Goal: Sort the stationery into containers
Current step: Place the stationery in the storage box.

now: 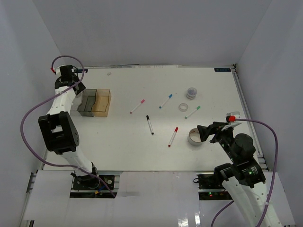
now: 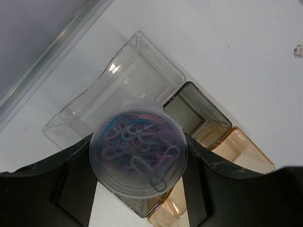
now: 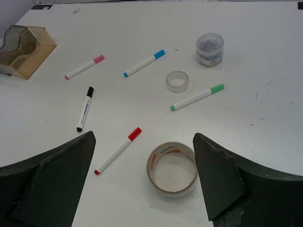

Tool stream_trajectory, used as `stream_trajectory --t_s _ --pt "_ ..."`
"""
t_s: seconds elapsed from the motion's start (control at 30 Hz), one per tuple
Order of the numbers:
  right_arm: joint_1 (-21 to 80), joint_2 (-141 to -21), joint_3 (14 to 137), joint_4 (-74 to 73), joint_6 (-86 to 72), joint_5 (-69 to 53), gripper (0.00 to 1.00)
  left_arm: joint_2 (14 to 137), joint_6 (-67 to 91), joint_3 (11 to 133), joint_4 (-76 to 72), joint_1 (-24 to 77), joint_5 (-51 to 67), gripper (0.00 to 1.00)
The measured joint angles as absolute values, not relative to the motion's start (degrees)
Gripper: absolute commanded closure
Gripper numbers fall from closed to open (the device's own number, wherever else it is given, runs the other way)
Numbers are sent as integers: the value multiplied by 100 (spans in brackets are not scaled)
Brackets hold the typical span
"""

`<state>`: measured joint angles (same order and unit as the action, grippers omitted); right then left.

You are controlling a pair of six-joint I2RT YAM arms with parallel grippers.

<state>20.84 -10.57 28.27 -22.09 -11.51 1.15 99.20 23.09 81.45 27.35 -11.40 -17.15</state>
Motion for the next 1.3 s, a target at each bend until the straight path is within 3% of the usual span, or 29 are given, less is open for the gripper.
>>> stream_trajectory --t_s 0.5,0.63,0.87,1.3 --pt "2158 -974 2825 -2191 -1151 108 10 11168 2364 8796 2832 -1413 -1601 38" --pt "2161 -974 2825 -2191 -1151 108 10 11194 2399 8803 2832 -1459 -1588 32" --pt "2169 -987 2825 -2189 -1151 108 10 11303 2434 8864 2823 -1490 -1562 11" --pt "2178 -1061 2823 -2158 -1151 110 10 11334 2491 8947 2799 -1490 -1385 2"
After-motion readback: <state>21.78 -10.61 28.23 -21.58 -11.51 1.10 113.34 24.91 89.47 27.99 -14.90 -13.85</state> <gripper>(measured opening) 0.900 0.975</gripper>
